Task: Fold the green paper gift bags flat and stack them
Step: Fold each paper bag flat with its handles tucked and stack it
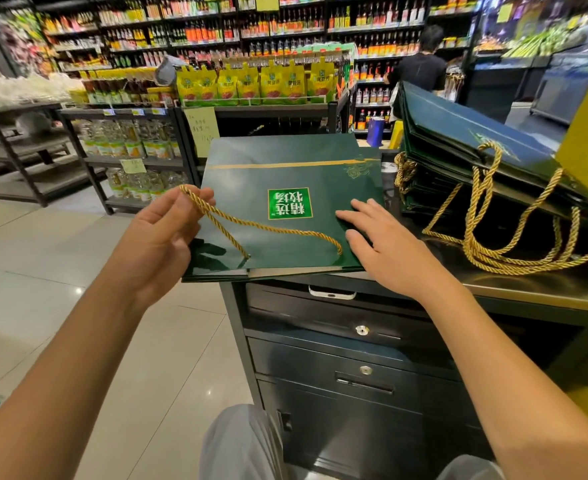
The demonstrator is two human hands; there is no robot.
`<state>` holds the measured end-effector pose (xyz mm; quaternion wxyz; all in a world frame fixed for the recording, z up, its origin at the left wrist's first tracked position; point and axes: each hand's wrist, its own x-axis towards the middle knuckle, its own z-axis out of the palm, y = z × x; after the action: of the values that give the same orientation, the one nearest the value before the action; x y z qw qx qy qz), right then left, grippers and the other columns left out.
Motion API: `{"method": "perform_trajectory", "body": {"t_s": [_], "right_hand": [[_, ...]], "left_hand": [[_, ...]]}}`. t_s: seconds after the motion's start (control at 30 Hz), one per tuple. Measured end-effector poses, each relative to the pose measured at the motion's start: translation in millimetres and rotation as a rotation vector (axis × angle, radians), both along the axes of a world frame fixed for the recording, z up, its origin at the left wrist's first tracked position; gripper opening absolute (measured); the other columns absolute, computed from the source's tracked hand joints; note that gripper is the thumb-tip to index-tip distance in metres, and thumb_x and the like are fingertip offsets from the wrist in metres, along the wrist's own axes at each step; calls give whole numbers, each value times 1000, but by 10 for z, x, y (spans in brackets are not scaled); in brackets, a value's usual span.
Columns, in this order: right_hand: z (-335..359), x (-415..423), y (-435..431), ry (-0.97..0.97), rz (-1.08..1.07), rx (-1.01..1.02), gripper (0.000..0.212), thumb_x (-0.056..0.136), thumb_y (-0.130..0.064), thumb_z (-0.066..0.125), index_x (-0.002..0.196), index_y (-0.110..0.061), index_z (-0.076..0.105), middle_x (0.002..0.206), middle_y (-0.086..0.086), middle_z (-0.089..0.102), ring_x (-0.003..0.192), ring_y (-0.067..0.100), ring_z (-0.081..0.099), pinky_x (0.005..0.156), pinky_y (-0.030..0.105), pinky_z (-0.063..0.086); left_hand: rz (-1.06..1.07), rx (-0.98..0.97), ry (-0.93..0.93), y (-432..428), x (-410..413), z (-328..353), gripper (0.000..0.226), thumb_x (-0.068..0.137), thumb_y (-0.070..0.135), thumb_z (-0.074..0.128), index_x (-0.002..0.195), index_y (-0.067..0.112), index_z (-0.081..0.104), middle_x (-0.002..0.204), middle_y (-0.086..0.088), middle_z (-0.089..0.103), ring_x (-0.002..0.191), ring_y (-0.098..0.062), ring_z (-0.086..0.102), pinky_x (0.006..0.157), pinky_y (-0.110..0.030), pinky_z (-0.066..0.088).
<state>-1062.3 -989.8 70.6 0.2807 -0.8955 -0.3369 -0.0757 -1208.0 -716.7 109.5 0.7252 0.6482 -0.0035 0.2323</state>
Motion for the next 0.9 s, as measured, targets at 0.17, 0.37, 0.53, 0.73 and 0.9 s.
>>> {"method": "perform_trajectory", "body": {"t_s": [0.17, 0.37, 0.53, 0.73, 0.9], "right_hand": [[-8, 6, -4, -4, -1, 7, 45, 108, -36, 36, 153, -37, 39, 166, -11, 23, 155, 7, 6, 123, 47, 24], [5, 1, -4, -6, 3, 30, 45, 108, -36, 39, 153, -35, 40, 165, -11, 25, 155, 7, 7, 124, 43, 20], [78, -66, -9, 18, -49, 100, 49, 103, -35, 53, 151, -30, 44, 165, 0, 25, 155, 17, 9, 122, 40, 15], [214, -111, -65, 157, -178, 192, 73, 87, -42, 75, 151, -27, 45, 162, 2, 30, 149, 25, 20, 120, 43, 23], [245, -94, -101, 195, -221, 329, 69, 79, -37, 82, 141, -23, 56, 139, -2, 56, 123, 13, 53, 108, 38, 45]], "left_hand": [[-159, 171, 95, 160, -50, -85, 46, 79, 48, 79, 112, 16, 77, 132, -6, 67, 132, -26, 55, 113, -48, 39], [203, 326, 131, 167, 64, -102, 23, 100, 15, 60, 100, 28, 80, 118, -7, 72, 115, -20, 65, 98, -35, 54], [412, 533, 226, 141, 231, -185, 41, 94, 23, 72, 133, 30, 62, 127, -6, 58, 101, -10, 61, 61, -17, 51], [356, 401, 232, 107, 316, -250, 50, 92, 19, 74, 139, 26, 60, 128, -2, 60, 89, -10, 68, 63, -18, 54], [334, 384, 226, 101, 272, -284, 52, 91, 17, 75, 140, 26, 60, 131, 0, 62, 105, -17, 68, 85, -34, 60]]}}
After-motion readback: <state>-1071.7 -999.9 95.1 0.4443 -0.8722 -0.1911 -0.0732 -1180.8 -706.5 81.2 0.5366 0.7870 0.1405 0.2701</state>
